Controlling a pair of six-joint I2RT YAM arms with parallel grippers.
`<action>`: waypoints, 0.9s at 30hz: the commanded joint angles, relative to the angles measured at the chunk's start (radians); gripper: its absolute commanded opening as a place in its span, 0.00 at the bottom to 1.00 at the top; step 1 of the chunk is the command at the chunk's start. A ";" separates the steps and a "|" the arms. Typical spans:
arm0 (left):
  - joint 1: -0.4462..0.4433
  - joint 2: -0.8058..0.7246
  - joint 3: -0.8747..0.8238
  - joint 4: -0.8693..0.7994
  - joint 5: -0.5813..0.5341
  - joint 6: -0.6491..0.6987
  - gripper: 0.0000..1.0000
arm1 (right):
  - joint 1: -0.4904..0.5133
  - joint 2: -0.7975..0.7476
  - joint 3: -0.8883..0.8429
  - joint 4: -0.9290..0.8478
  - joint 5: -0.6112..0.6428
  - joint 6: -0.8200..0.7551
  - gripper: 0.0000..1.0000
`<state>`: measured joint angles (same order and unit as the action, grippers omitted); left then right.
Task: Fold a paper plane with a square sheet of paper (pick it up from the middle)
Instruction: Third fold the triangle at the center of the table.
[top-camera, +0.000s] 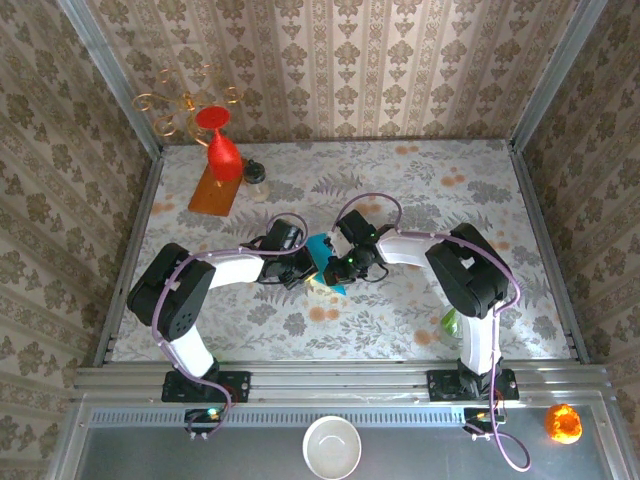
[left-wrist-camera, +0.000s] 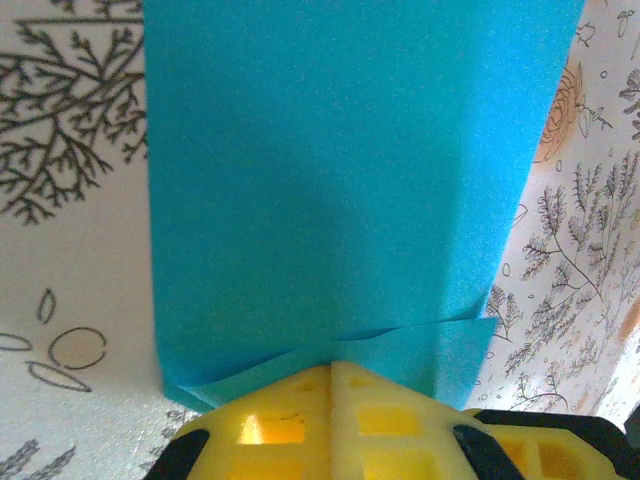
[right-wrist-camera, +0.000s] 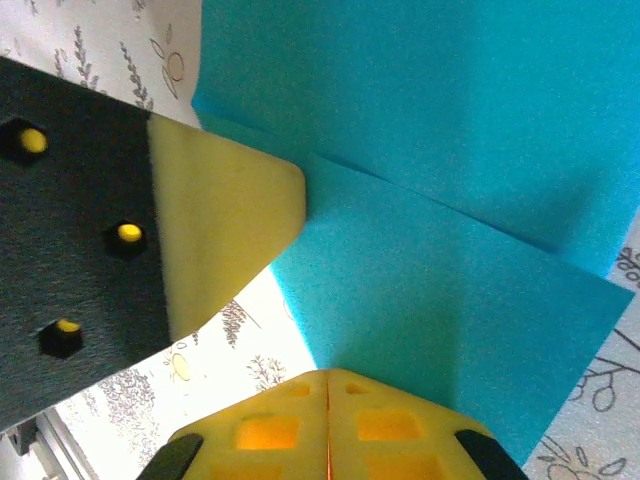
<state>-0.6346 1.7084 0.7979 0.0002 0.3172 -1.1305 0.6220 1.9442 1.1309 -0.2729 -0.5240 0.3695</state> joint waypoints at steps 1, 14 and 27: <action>0.004 0.030 -0.028 -0.101 -0.041 0.000 0.05 | -0.003 0.017 0.017 -0.055 0.037 -0.025 0.09; 0.003 -0.051 0.012 -0.093 -0.017 0.080 0.06 | -0.004 0.045 0.022 -0.093 0.053 -0.034 0.09; -0.035 0.006 0.020 -0.010 0.041 0.064 0.05 | -0.005 0.061 0.027 -0.100 0.032 -0.028 0.05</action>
<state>-0.6621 1.6905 0.8009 -0.0139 0.3412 -1.0737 0.6205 1.9594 1.1549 -0.3058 -0.5156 0.3504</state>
